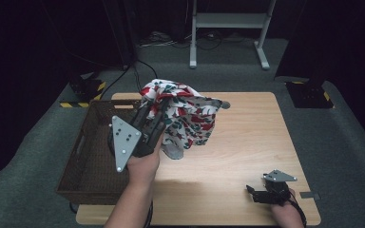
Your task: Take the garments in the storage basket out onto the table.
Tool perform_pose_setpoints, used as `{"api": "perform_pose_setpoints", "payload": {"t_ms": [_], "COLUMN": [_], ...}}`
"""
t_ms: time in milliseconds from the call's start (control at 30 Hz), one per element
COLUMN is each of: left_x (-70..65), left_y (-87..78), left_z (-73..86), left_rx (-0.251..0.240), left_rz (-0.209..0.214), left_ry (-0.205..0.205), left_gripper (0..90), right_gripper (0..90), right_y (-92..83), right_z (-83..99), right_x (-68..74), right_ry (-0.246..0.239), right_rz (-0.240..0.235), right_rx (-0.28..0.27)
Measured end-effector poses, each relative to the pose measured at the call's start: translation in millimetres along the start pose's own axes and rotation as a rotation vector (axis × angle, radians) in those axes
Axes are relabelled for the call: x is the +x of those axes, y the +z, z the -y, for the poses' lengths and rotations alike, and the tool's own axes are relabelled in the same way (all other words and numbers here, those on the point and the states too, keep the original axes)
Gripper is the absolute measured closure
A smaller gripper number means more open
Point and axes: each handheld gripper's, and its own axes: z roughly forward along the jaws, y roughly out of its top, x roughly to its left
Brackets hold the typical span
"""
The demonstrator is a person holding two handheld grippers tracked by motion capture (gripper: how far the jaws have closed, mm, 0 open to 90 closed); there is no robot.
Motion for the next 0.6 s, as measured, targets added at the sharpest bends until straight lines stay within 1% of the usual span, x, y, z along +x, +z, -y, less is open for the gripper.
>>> {"api": "perform_pose_setpoints", "payload": {"t_ms": [167,367,600], "left_x": [-10.8,-23.3,-38.7], "left_y": [10.2,23.3,33.2], "left_z": [0.2,1.6,2.3], "left_rx": [-0.003,-0.005,-0.009], "left_rz": [0.030,0.062,0.093], "left_ry": [-0.004,-0.021,-0.034], "left_gripper": [77.1,77.1,77.1], "right_gripper": [12.9,12.9,12.9], "right_y": [0.0,-0.1,0.0], "right_z": [0.0,0.0,0.0], "right_x": [-0.1,-0.1,0.1], "right_ry": [-0.003,-0.002,-0.003], "right_rz": [-0.001,-0.003,-0.002], "right_rx": [-0.001,0.000,0.001]}}
